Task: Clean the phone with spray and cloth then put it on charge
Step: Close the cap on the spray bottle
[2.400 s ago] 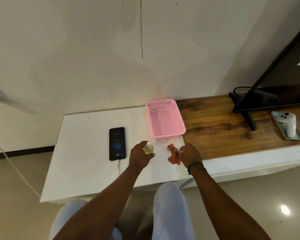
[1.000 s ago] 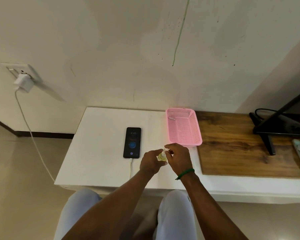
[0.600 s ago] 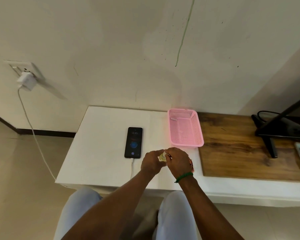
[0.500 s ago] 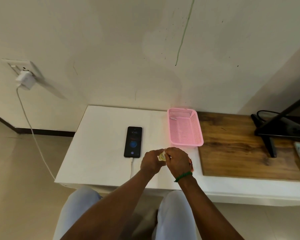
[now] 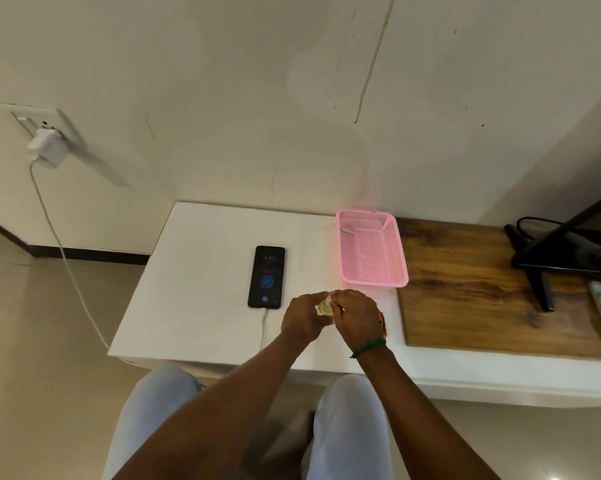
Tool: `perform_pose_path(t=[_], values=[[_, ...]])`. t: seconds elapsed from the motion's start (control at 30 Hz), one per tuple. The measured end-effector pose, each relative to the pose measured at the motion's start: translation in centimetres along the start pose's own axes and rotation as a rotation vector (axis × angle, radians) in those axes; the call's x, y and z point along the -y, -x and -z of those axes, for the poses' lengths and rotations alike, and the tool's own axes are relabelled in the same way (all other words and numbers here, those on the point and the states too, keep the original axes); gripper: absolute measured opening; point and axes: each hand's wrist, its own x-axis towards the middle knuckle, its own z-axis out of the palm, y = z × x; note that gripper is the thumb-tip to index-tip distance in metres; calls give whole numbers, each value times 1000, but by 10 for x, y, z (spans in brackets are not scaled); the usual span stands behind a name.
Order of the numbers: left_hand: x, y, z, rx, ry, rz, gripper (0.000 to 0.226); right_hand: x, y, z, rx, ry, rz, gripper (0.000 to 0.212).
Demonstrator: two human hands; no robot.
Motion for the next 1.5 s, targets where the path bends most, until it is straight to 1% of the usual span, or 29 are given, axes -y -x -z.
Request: perform_pose_path(t=[0.1, 0.23, 0.3, 0.4, 0.53, 0.63, 0.73, 0.8, 0.9, 0.93, 1.03, 1.13, 1.23, 1.3, 1.37, 1.5], values=[[0, 1, 0, 0, -13, -2, 36, -1, 0, -1, -52, 22, 48, 22], [-1, 2, 1, -6, -27, -13, 37, 4, 3, 1, -106, 44, 114, 30], [-2, 2, 1, -6, -42, -17, 35, 7, 4, 2, -121, -13, 64, 25], [-3, 2, 2, -10, -63, -33, 30, 5, 7, 1, -75, -106, -50, 30], [-4, 3, 2, -43, -89, -52, 33, 6, 12, 2, -91, -147, -83, 34], [-10, 0, 7, -96, -104, -97, 32, 7, 15, 5, -169, -235, -83, 36], [-27, -8, 20, -147, -57, -135, 36, 0, 13, 10, -313, -373, -109, 39], [-42, -15, 31, -181, -22, -154, 38, -3, 10, 18, -403, -427, -157, 35], [-68, -35, 44, -222, -9, -197, 39, -13, 7, 25, -485, -421, -228, 24], [-77, -42, 48, -227, -3, -209, 38, -18, 5, 24, -482, -407, -248, 22], [-96, -71, 55, -245, 11, -220, 38, -34, 3, 14, -391, -365, -318, 17], [-104, -101, 52, -248, -33, -206, 42, -50, 5, -2, -309, -267, -326, 16], [-103, -128, 43, -220, -57, -190, 37, -65, 8, -19, -218, -215, -359, 24], [-98, -141, 34, -203, -78, -164, 33, -73, 10, -29, -202, -171, -353, 32], [-93, -151, 24, -200, -135, -134, 38, -80, 11, -36, -198, -154, -341, 38], [-85, -163, 9, -222, -310, -86, 49, -89, 10, -42, -223, -117, -340, 45]])
